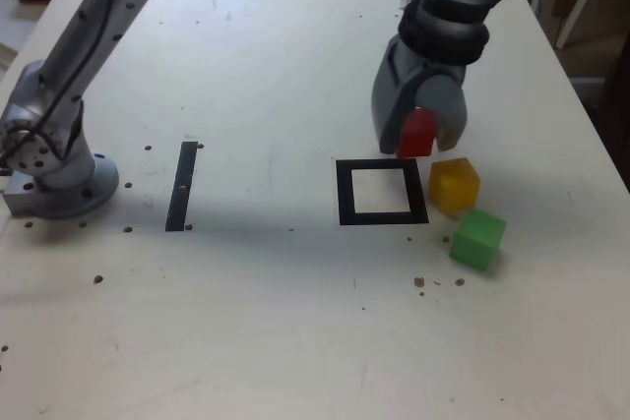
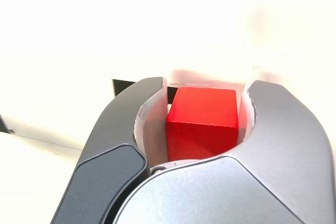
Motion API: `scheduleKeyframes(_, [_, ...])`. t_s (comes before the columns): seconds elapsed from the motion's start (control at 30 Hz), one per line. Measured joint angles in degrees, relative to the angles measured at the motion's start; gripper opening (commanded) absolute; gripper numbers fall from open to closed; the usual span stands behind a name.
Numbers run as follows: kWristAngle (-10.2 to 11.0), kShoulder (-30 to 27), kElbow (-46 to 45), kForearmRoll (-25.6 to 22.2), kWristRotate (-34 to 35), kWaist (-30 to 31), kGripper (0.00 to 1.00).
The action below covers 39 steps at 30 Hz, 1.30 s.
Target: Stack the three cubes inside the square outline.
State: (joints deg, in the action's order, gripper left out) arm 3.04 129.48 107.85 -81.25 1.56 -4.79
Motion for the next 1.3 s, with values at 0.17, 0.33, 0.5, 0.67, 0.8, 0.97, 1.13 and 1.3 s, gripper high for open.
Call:
scheduleKeyframes(0.17, [-0.28,-4.70,-8.32,5.41,-0.53,0.02,0.31])
scheduleKeyframes(0.33, [-1.55,-7.35,-15.45,10.89,-0.71,1.55,0.31])
scheduleKeyframes(0.5, [-2.40,-8.91,-18.86,13.47,-0.40,4.50,0.31])
scheduleKeyframes(0.67, [-2.45,-9.03,-19.10,13.68,0.34,6.30,0.31])
scheduleKeyframes(0.8, [-2.57,-9.08,-19.17,13.68,0.47,6.55,0.31])
scheduleKeyframes(0.97, [-2.94,-9.08,-19.44,14.07,0.48,6.55,0.31])
scheduleKeyframes(1.13, [-3.31,-8.90,-19.96,14.61,0.48,6.55,0.31])
scheduleKeyframes(1.3, [-3.42,-8.57,-20.30,14.72,0.48,6.55,0.31])
